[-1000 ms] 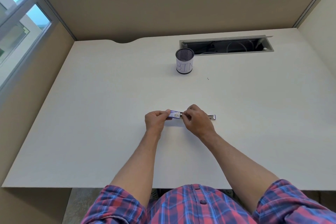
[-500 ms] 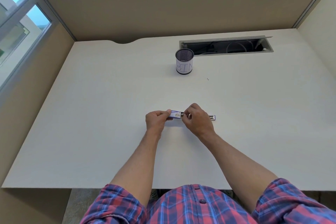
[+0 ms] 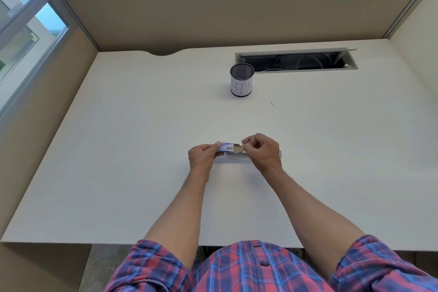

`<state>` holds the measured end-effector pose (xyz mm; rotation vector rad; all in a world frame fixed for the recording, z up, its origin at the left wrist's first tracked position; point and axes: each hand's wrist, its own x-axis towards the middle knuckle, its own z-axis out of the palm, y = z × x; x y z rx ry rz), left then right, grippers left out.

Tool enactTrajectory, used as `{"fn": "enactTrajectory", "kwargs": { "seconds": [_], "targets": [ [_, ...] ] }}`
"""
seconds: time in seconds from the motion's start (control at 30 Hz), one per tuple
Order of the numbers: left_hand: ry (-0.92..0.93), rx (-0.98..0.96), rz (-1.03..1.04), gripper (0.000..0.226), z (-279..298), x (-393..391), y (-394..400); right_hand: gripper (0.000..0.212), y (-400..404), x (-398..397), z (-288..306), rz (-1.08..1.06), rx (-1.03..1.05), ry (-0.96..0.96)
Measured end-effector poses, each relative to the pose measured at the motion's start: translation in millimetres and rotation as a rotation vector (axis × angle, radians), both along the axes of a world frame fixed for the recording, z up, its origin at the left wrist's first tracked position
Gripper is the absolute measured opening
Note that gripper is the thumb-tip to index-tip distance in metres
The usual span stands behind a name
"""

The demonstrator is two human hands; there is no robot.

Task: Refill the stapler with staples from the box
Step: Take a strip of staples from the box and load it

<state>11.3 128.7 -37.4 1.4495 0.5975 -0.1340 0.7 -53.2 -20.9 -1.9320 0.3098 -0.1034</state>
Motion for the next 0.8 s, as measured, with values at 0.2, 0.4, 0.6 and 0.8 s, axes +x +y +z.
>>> {"fn": "enactTrajectory", "kwargs": {
  "seconds": [0.2, 0.4, 0.6, 0.8],
  "targets": [
    [0.002, -0.027, 0.016, 0.018, 1.2, -1.7, -0.7, 0.012, -0.9, 8.1, 10.8, -0.097, 0.390, 0.068],
    [0.013, -0.057, 0.039, 0.017, 3.1, 0.5, -2.2, 0.021, 0.0, 14.4, 18.3, -0.116, 0.608, 0.093],
    [0.015, -0.123, 0.075, 0.015, 5.1, 0.5, -2.7, 0.035, -1.6, 15.7, 15.5, -0.153, 0.772, 0.287],
    [0.029, -0.165, 0.102, 0.015, 6.6, 0.3, -2.5, 0.025, -3.7, 17.2, 16.4, -0.043, 0.574, 0.302]
  ]
}}
